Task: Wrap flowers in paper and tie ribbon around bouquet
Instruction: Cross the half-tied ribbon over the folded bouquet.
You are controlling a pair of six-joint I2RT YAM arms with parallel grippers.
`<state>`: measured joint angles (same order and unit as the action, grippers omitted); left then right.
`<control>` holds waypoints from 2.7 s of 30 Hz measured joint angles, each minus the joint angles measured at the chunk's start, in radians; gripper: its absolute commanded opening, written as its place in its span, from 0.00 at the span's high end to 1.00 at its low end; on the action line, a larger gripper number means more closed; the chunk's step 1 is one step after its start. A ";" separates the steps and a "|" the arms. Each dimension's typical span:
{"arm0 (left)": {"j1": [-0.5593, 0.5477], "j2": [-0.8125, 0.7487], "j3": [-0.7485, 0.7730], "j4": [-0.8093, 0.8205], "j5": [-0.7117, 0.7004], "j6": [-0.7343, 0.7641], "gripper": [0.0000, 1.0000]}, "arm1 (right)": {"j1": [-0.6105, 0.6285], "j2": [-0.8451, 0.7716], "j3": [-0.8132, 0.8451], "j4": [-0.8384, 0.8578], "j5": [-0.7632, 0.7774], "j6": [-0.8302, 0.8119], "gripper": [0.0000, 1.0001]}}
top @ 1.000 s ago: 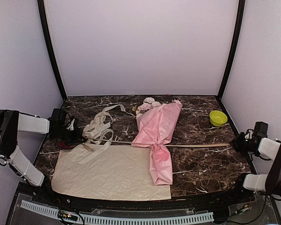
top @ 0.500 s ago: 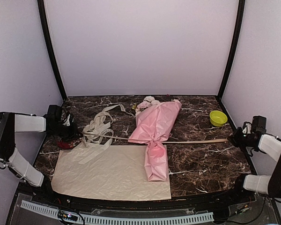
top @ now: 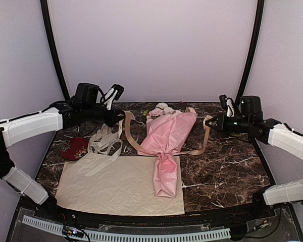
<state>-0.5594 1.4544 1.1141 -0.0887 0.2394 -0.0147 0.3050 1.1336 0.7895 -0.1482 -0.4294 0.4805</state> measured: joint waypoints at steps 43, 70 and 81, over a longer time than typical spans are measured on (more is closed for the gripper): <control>-0.452 -0.082 0.228 -0.048 0.043 0.375 1.00 | 0.533 0.363 0.159 0.219 -0.167 -0.231 0.73; -0.453 -0.164 -0.041 -0.169 -0.011 0.510 0.32 | 0.420 0.321 0.121 0.334 0.063 -0.193 1.00; -0.315 -0.116 -0.256 0.021 0.086 0.489 0.34 | 0.443 0.341 0.176 0.259 0.052 -0.325 1.00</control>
<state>-0.8742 1.3384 0.8585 -0.0681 0.3256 0.4744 0.7475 1.4742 0.9653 0.1104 -0.3771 0.1558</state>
